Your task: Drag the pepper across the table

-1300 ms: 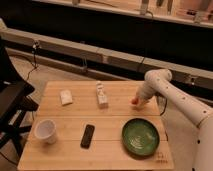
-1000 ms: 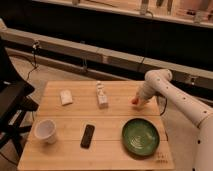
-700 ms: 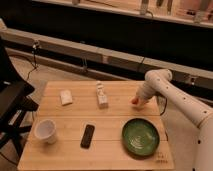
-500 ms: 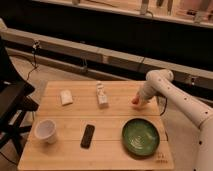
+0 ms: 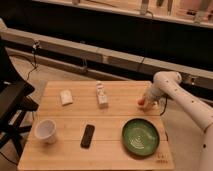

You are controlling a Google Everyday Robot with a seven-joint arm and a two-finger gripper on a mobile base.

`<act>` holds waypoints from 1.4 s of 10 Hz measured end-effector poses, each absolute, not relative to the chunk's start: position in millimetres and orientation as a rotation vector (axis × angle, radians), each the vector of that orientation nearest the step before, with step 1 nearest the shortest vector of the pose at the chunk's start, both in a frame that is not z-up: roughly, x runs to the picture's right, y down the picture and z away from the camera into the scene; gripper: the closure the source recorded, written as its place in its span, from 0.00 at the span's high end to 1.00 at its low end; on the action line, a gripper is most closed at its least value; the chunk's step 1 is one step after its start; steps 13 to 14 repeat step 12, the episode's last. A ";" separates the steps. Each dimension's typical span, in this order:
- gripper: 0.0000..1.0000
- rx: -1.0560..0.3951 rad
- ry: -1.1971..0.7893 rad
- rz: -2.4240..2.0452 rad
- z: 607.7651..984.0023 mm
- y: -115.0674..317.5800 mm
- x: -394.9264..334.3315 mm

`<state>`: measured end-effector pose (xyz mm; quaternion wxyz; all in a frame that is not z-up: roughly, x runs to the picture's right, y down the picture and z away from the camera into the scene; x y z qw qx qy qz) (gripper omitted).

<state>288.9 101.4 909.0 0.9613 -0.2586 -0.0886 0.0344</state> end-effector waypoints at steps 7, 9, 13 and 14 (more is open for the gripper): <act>0.00 -0.528 -0.161 0.086 908.3 103.4 292.6; 0.00 -0.528 -0.157 0.091 908.9 103.6 286.0; 0.00 -0.522 -0.154 0.094 908.1 102.3 308.2; 0.00 -0.522 -0.154 0.094 908.1 102.3 308.2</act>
